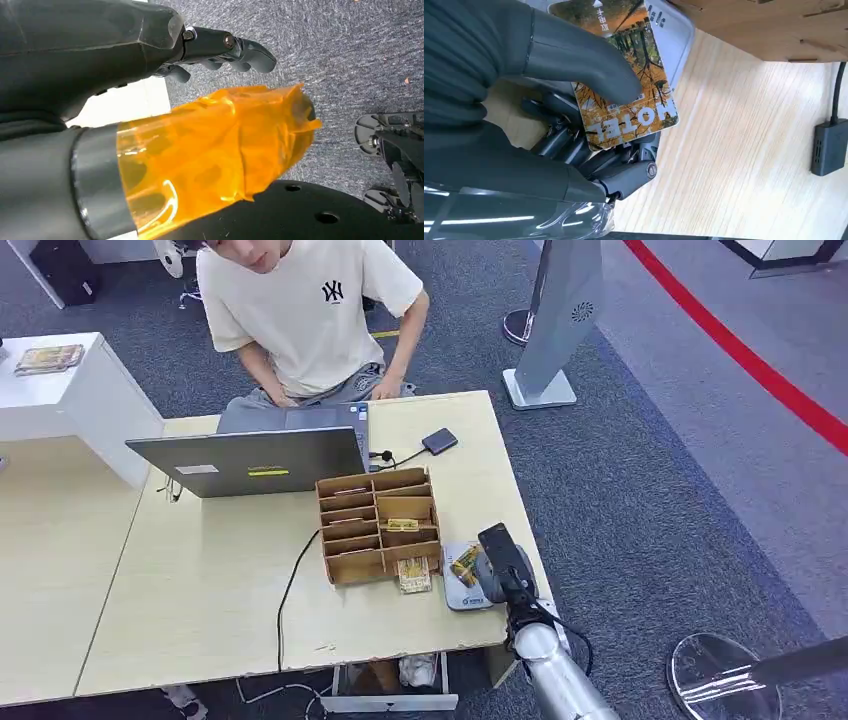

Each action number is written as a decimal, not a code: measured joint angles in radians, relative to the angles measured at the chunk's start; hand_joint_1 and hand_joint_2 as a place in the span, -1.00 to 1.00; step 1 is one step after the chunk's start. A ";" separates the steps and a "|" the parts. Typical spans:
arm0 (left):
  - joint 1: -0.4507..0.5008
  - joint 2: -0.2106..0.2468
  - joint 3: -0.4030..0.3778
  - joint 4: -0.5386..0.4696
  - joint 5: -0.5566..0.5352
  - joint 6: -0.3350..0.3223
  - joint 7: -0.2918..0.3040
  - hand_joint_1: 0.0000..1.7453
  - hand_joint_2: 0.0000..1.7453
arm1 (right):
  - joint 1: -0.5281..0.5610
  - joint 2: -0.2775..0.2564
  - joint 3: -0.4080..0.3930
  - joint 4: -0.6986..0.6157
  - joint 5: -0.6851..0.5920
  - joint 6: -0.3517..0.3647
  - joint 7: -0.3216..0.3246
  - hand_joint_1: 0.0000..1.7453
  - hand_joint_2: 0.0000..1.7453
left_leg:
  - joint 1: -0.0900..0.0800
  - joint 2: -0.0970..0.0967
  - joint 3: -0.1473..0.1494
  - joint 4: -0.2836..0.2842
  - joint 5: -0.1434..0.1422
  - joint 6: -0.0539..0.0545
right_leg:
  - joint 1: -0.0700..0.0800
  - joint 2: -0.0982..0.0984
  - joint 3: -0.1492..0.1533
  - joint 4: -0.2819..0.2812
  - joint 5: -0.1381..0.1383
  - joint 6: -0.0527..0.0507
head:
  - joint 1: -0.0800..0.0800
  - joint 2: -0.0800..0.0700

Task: Pass the card to the sensor for recognition and then transmit it.

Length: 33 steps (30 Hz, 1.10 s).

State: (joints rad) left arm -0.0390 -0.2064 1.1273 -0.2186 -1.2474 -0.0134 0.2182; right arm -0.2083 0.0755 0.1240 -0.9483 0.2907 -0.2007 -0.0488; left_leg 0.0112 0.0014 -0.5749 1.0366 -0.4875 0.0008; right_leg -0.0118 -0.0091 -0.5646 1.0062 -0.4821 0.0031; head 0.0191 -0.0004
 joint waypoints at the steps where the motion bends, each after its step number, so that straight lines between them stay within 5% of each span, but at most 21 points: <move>1: 0.000 0.000 0.000 0.000 0.001 0.000 0.000 -1.00 -1.00 | 0.000 0.000 0.000 0.000 0.003 0.000 0.000 1.00 1.00 | 0.000 0.000 0.000 0.000 0.000 0.000 | 0.000 0.000 0.000 0.000 0.000 0.000 | 0.000 0.000; 33: 0.000 -0.002 0.014 0.000 0.008 -0.005 0.000 -1.00 -1.00 | 0.000 0.001 0.000 0.002 0.010 0.002 -0.002 1.00 1.00 | 0.000 0.000 0.000 0.000 0.000 0.000 | 0.000 0.000 0.000 0.000 0.000 0.000 | 0.000 0.000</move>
State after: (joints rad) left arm -0.0391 -0.2087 1.1410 -0.2186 -1.2390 -0.0183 0.2182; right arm -0.2086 0.0767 0.1236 -0.9468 0.3002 -0.1991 -0.0507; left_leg 0.0112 0.0014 -0.5749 1.0366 -0.4875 0.0008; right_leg -0.0118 -0.0091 -0.5646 1.0062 -0.4821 0.0031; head 0.0195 -0.0004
